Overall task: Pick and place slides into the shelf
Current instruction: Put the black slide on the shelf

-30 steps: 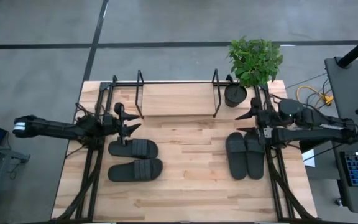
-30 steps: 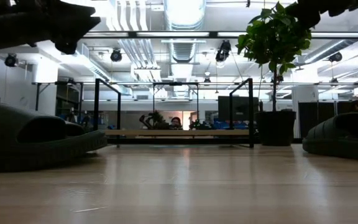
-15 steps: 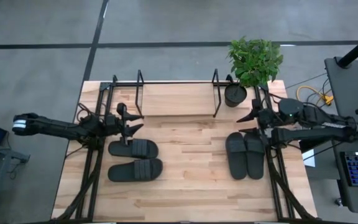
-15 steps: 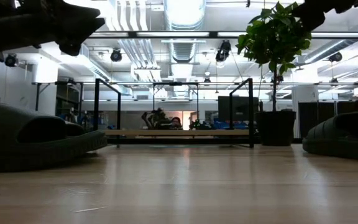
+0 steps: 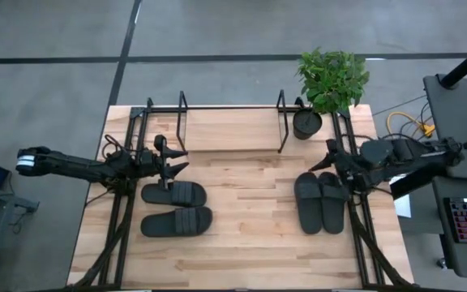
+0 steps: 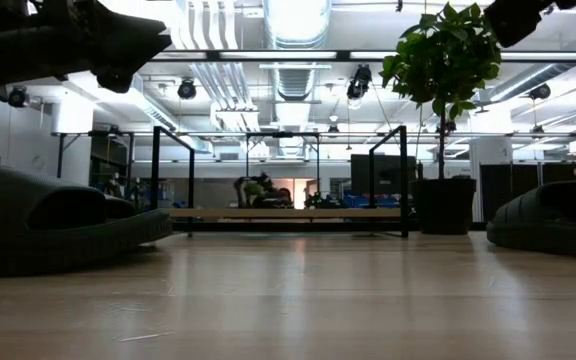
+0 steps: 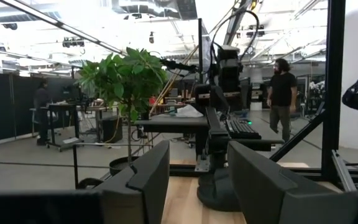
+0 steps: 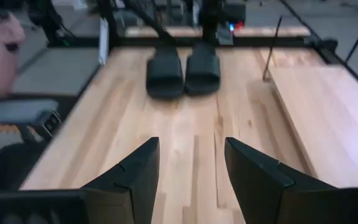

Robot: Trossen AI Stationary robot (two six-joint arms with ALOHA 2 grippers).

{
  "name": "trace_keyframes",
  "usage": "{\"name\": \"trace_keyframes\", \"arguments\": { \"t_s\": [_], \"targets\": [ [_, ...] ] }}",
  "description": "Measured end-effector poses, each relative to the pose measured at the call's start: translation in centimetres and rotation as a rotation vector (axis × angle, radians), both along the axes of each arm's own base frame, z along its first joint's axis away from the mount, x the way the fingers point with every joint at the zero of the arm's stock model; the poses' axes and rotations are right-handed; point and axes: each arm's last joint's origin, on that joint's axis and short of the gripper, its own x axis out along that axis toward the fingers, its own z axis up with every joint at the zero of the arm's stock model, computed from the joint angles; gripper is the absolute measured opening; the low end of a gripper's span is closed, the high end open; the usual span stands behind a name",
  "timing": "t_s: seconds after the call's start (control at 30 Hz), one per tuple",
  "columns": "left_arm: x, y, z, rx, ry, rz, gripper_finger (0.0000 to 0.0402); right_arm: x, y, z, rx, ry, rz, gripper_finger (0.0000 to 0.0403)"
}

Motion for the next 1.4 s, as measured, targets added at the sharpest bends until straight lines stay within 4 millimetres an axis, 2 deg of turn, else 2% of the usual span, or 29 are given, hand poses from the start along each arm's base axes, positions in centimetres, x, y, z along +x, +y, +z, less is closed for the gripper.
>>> {"name": "trace_keyframes", "arguments": {
  "t_s": [0.13, 0.53, 0.77, 1.1, 1.4],
  "targets": [
    [0.0, 0.0, 0.0, 0.000, 0.000, 0.000, 0.0148, 0.6, 1.0, -0.8, -0.054, 0.093, -0.029, 0.0173],
    [0.2, 0.1, -0.3, 0.017, 0.027, 0.039, 0.0148, 0.7, 2.6, -0.2, -0.139, 0.254, -0.149, 0.0173],
    [0.4, 0.1, -0.5, 0.013, 0.044, 0.046, 0.0148, 1.6, 3.9, -0.8, -0.166, 0.447, -0.187, 0.0173],
    [0.6, 0.1, -0.7, 0.011, 0.062, 0.050, 0.0148, 3.6, 7.4, -2.5, -0.262, 0.652, -0.199, 0.0173],
    [0.7, 0.1, -0.8, 0.010, 0.067, 0.050, 0.0148, 4.7, 9.7, -5.7, -0.314, 0.766, -0.270, 0.0173]
  ]
}}
